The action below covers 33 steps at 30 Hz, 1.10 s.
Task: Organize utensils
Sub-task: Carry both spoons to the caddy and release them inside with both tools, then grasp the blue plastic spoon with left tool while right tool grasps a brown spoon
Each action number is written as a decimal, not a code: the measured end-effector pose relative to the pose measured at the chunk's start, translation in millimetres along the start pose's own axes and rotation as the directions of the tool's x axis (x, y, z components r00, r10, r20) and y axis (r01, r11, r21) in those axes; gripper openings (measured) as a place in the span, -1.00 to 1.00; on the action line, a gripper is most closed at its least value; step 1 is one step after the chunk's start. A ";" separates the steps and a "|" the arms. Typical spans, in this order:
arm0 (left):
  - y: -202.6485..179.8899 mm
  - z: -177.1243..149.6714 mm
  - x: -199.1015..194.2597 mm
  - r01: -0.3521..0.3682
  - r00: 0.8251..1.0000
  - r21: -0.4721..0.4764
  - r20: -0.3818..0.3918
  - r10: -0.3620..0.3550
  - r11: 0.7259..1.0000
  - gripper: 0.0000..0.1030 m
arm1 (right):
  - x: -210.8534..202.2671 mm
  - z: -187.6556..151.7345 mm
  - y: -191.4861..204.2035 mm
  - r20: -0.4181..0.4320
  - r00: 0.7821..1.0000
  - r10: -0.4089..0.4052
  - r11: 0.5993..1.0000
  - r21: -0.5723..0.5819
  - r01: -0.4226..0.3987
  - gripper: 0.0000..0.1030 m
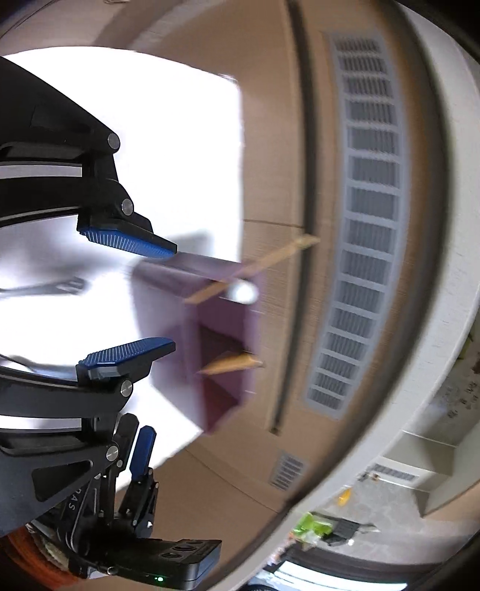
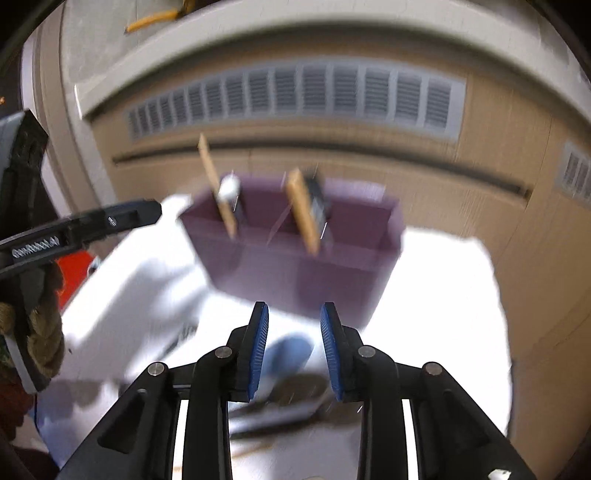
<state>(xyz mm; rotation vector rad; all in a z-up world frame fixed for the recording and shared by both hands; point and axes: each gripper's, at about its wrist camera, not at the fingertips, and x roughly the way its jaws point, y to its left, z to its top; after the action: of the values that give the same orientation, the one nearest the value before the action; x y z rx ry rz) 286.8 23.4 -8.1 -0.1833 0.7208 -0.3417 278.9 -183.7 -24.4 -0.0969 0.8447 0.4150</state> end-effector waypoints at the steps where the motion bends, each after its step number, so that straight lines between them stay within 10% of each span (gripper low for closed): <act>1: 1.9 -12.4 0.4 -0.007 1.000 -0.001 -0.028 0.007 1.000 -0.10 | 2.5 -10.3 3.7 -0.023 1.000 0.009 1.000 0.001 -0.009 -0.47; 8: 1.6 -72.6 5.2 -0.001 0.988 0.006 -0.157 0.002 1.000 -0.10 | -12.1 -55.7 -6.5 -0.058 0.997 -0.053 0.996 0.064 0.057 -0.46; 20: 10.1 -84.7 -9.9 -0.046 0.987 -0.016 -0.153 0.043 0.999 -0.10 | 24.9 -46.2 -63.2 -0.117 0.993 -0.031 0.912 0.404 0.076 -0.26; 33: 12.6 -88.9 -4.3 -0.041 0.983 -0.031 -0.183 0.034 0.999 -0.09 | 55.3 -20.8 -13.8 -0.128 0.987 -0.100 0.979 0.165 0.120 -0.45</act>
<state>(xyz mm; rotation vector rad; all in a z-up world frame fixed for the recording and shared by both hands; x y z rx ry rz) 227.1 32.5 -74.6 -0.1721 0.9105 -0.3129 302.2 -183.8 -80.4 -0.0078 0.9850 0.2321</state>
